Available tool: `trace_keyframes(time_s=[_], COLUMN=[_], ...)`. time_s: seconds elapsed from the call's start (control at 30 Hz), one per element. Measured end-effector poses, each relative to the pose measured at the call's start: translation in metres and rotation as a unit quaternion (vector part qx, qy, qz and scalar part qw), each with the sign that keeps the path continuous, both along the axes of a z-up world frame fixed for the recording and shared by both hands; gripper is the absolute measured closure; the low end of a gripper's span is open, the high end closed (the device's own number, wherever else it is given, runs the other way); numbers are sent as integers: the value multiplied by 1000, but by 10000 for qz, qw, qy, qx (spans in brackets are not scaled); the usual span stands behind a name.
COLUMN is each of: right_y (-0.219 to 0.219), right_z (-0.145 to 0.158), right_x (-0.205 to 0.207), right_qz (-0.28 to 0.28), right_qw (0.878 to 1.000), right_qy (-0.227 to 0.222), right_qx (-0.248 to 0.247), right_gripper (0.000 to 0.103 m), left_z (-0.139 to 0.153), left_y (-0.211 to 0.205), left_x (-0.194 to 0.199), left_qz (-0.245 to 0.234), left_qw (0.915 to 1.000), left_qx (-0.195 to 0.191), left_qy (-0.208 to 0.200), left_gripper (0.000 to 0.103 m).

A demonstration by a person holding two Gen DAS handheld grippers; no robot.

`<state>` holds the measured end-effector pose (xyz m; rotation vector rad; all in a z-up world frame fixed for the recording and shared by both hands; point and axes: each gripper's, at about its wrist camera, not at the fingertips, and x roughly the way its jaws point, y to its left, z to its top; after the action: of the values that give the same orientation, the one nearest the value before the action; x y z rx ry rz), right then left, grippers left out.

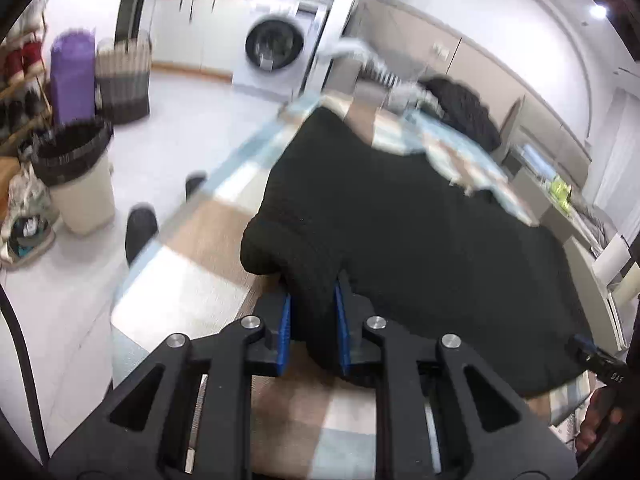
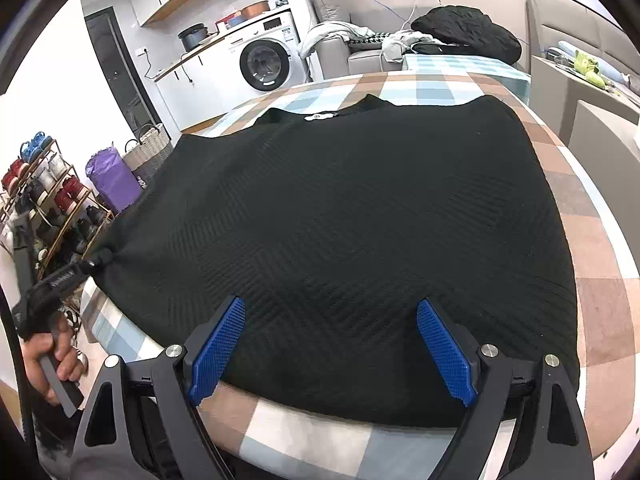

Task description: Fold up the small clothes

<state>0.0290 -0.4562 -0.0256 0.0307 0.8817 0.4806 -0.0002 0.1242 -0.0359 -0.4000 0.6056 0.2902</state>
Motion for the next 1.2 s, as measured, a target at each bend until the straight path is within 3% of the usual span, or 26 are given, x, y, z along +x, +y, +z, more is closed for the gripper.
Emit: trace_keyframes(time_s=[0.1, 0.2, 0.33, 0.53, 0.63, 0.73, 0.83, 0.87, 0.97, 1.0, 1.13, 1.2], right_y=[-2, -3, -2, -2, -3, -5, -8, -9, -12, -13, -19, -23], right_z=[-1, 0, 0, -1, -1, -2, -2, -1, -1, 0, 2, 6], right_x=[0, -1, -2, -2, -1, 0, 1, 1, 2, 3, 4, 4], right_qz=[-49, -47, -45, -45, -40, -43, -53, -56, -56, -61, -145, -179], right_qw=[10000, 10000, 10000, 10000, 10000, 10000, 10000, 10000, 9999, 9999, 9993, 9989], right_qy=[17, 18, 19, 21, 19, 5, 15, 24, 110, 129, 262, 281], right_qx=[8, 12, 2, -8, -8, -15, 31, 47, 61, 68, 231, 322], right_gripper=[13, 13, 13, 13, 13, 13, 13, 13, 13, 13, 13, 13], left_z=[7, 0, 7, 42, 59, 68, 63, 55, 35, 29, 25, 29], left_y=[-13, -15, -35, -72, -109, -154, -186, -192, -200, -200, -190, -177], left_x=[1, 5, 8, 39, 56, 69, 79, 82, 84, 81, 60, 52], left_qz=[-41, -21, -184, -780, -1345, -2055, -2632, -2852, -3343, -3510, -3524, -3379], left_qw=[9991, 9982, 9925, 9879, 9802, 9655, 9541, 9510, 9405, 9355, 9349, 9400], left_qx=[424, 587, 1205, 1300, 1360, 1437, 1301, 1083, 584, 410, 398, 392], left_qy=[-48, 111, 93, -321, -516, -702, -592, -498, -151, -46, -103, -241], left_gripper=[89, 89, 90, 90, 90, 90, 89, 88, 74, 65, 46, 34])
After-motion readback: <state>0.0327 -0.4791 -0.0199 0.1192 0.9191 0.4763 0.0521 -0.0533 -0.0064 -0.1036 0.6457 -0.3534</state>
